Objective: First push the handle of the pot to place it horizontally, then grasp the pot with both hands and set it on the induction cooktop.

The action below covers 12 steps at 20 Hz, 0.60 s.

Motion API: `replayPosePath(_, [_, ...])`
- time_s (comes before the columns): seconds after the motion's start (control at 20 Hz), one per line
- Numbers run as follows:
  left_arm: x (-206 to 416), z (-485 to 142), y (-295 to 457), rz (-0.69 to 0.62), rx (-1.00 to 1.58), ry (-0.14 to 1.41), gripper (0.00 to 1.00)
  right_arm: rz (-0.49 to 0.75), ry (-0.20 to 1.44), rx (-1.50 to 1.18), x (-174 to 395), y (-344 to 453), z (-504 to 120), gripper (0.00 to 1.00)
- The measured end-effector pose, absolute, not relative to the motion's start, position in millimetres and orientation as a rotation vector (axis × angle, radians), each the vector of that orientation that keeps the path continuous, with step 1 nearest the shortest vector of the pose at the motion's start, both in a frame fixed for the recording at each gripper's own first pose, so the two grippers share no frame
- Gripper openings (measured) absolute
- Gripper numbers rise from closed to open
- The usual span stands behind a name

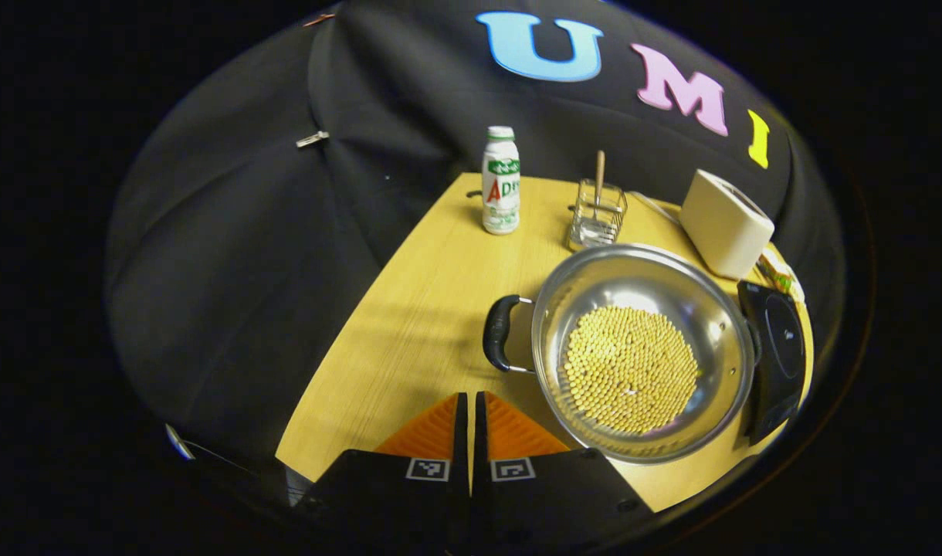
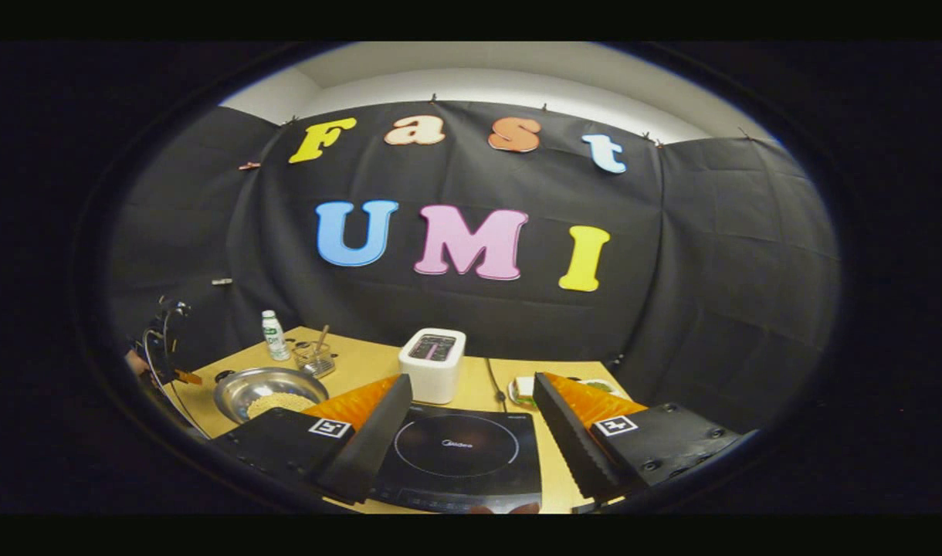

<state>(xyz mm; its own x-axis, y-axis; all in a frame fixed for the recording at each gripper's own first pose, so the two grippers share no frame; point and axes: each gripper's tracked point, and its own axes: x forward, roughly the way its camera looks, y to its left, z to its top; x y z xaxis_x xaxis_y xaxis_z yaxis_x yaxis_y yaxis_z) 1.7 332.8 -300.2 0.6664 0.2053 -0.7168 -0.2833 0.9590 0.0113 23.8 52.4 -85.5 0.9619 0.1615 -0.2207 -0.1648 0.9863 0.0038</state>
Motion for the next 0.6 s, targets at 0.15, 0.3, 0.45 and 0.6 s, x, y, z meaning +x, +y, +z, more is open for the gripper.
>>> replayPosePath(0.15, [9, -275, 338, 0.306, -0.156, 0.682, 0.05, 0.237, 0.26, 0.001, 34, 86, -103, 0.98])
replayPosePath(0.3, [17, -253, 329, 0.242, -0.163, 0.596, 0.18, 0.292, 0.306, 0.035, 45, 120, -119, 0.98])
replayPosePath(0.45, [29, -249, 316, 0.177, -0.127, 0.578, 0.63, 0.342, 0.351, 0.045, 53, 154, -137, 0.98])
replayPosePath(0.6, [43, -265, 308, 0.136, -0.144, 0.616, 0.98, 0.384, 0.414, 0.074, 60, 188, -159, 0.99])
